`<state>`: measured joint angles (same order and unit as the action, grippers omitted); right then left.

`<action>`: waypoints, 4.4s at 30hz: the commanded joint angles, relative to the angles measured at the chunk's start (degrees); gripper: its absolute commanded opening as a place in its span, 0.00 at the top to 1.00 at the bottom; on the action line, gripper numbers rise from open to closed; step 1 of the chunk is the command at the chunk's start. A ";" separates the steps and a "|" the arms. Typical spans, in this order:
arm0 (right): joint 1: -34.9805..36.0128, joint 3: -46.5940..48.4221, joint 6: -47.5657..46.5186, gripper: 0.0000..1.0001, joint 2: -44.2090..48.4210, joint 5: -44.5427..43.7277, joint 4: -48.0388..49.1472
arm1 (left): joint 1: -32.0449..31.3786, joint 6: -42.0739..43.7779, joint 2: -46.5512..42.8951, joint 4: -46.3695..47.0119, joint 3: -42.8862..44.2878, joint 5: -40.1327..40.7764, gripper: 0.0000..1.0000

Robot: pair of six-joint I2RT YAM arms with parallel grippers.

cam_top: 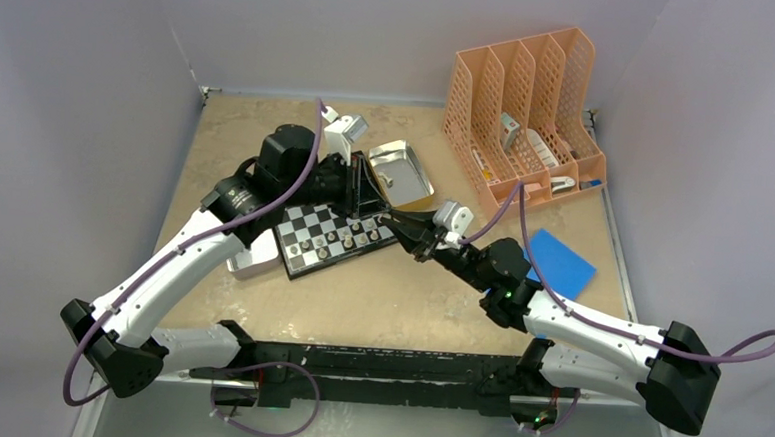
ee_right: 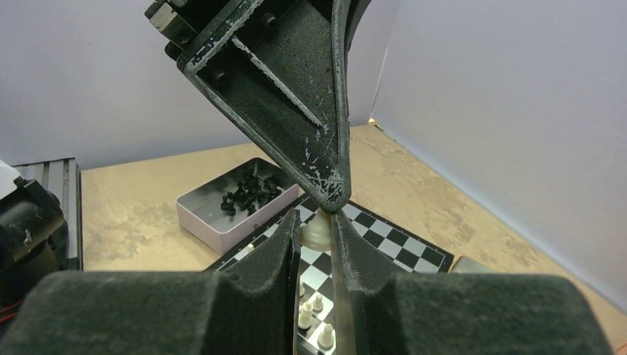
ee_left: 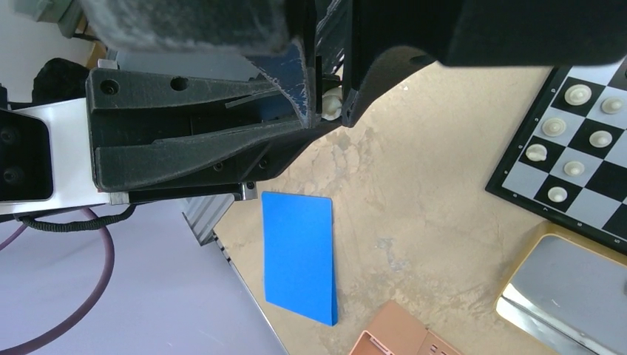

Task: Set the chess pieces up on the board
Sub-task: Place the chess piece on the chessboard.

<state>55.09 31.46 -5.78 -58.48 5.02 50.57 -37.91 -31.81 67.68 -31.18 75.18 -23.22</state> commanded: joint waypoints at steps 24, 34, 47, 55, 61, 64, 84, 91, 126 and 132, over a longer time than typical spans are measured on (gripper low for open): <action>-15.30 19.52 36.70 0.30 -16.57 -17.11 -25.91 | 0.29 4.83 -10.14 5.68 -13.28 22.58 0.99; -24.87 25.53 40.84 0.26 -23.67 -19.12 -34.22 | -0.70 3.47 -4.73 20.36 -22.48 22.62 0.99; -26.77 24.43 41.76 0.01 -24.27 -20.57 -34.20 | -3.33 7.73 8.57 45.85 -28.94 26.91 1.00; -26.74 23.15 41.39 0.01 -22.36 -21.18 -33.01 | -3.32 12.03 13.31 60.21 -35.46 26.22 1.00; -26.83 22.53 40.45 0.01 -21.47 -21.09 -31.85 | -3.31 15.19 17.63 64.61 -37.17 23.50 1.00; -26.81 21.84 39.63 0.01 -20.84 -19.26 -30.29 | -3.31 15.62 19.61 67.59 -38.05 23.49 1.00; -26.82 21.62 37.70 0.01 -19.47 -18.68 -29.91 | -3.31 16.61 28.32 73.28 -38.11 24.16 1.00; -26.82 21.71 37.31 0.01 -19.39 -18.64 -29.86 | -3.31 16.93 29.50 73.63 -38.17 24.60 1.00; -26.74 21.21 36.58 0.01 -18.77 -17.36 -29.35 | -3.33 18.03 26.10 64.58 -33.24 24.66 0.69; -26.79 21.26 35.15 0.01 -18.52 -14.99 -28.86 | -3.31 17.18 21.80 60.22 -30.12 24.82 0.64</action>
<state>28.45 52.95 31.46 -78.98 -12.32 18.48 -41.04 -13.96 94.39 30.96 40.82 1.74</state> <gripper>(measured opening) 0.987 0.347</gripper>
